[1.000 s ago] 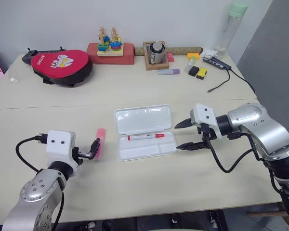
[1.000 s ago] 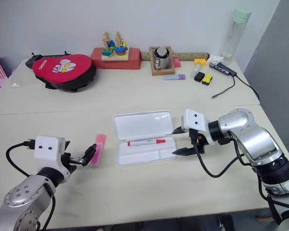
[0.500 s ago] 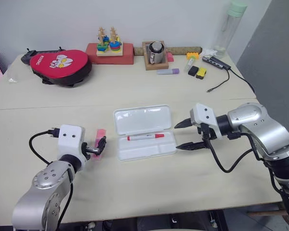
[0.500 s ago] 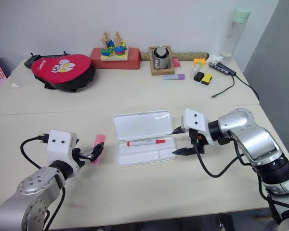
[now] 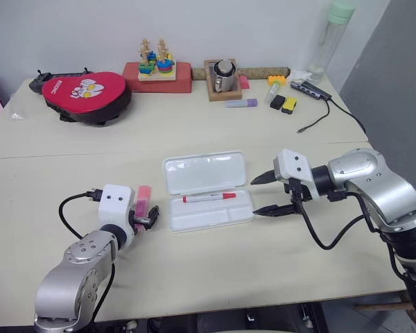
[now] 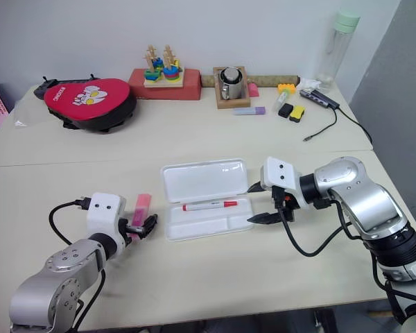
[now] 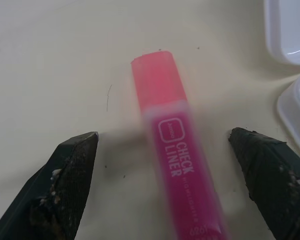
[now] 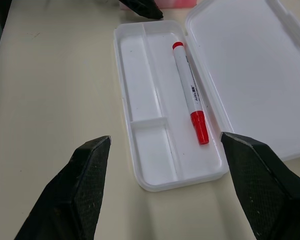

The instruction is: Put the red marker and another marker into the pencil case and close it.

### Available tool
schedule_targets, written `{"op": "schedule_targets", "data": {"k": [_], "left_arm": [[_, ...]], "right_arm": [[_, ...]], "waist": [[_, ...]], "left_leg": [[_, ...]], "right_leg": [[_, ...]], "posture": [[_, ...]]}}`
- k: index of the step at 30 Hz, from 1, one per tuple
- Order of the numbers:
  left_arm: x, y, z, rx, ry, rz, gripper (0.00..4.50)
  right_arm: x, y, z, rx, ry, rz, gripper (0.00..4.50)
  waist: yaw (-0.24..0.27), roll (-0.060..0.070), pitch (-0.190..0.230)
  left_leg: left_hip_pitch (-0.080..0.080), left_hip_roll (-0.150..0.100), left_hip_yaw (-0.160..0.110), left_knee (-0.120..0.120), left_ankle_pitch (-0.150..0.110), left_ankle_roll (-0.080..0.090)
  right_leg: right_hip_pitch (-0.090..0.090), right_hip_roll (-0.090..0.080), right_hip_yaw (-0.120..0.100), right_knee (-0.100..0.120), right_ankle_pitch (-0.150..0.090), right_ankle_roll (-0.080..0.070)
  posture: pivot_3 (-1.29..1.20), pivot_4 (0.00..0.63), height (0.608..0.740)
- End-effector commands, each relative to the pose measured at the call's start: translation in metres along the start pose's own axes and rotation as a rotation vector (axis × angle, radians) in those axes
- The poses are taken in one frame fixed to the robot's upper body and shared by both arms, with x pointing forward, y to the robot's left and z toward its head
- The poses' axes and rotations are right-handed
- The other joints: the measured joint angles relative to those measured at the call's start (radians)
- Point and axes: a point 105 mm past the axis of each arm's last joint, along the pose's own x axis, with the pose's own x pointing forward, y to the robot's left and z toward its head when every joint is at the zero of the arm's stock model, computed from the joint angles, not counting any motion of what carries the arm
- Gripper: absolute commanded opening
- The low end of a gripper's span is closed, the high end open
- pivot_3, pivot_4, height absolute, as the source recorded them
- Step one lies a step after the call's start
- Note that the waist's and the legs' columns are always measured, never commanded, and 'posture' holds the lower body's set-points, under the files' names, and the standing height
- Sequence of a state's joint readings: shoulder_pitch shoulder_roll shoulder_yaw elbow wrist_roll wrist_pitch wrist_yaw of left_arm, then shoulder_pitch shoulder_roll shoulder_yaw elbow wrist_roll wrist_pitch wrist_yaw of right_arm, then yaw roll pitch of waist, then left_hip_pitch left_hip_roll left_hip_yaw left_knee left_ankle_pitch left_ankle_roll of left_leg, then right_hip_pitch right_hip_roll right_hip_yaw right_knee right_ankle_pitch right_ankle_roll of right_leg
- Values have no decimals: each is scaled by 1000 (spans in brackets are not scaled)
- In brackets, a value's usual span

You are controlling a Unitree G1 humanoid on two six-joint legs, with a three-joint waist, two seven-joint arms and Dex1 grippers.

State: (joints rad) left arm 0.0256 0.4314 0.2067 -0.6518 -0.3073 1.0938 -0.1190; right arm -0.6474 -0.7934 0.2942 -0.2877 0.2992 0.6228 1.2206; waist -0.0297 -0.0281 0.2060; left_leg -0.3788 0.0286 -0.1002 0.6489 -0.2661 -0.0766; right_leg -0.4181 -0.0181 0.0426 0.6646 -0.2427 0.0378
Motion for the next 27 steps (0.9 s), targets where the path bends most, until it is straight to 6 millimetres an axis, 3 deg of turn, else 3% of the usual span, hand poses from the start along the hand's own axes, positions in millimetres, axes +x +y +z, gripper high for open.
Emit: {"op": "schedule_targets", "data": {"k": [1,8,15,21,27], "left_arm": [[0,9,0,-22,10,46,3893],[-1,3,-4,-32,26,12,2406],[-1,5,-6,-57,30,21,1189],[-2,8,-3,-39,11,46,1189],[-22,-4,21,179,-57,-154,1189]], "right_arm": [[-6,-1,12,-41,-31,-17,3651],[-7,-1,12,-37,-29,-19,3651],[-7,-1,11,-39,-27,-16,3651],[-7,-2,11,-39,-25,-19,3651],[-8,-3,11,-40,-21,-19,3651]], "waist": [[0,0,0],[-2,0,0],[-3,0,0],[-3,0,0],[-2,1,0]], "left_leg": [[0,0,0,0,0,0],[1,0,0,0,0,0],[1,0,0,0,0,0],[1,0,0,0,0,0],[0,0,0,-1,0,0]], "right_leg": [[0,0,0,0,0,0],[0,0,0,1,0,0],[0,0,0,1,0,0],[0,0,0,1,0,0],[-1,1,0,1,0,0]], "posture": [[0,150,740],[0,150,740],[0,150,740],[0,150,740],[0,150,740]]}}
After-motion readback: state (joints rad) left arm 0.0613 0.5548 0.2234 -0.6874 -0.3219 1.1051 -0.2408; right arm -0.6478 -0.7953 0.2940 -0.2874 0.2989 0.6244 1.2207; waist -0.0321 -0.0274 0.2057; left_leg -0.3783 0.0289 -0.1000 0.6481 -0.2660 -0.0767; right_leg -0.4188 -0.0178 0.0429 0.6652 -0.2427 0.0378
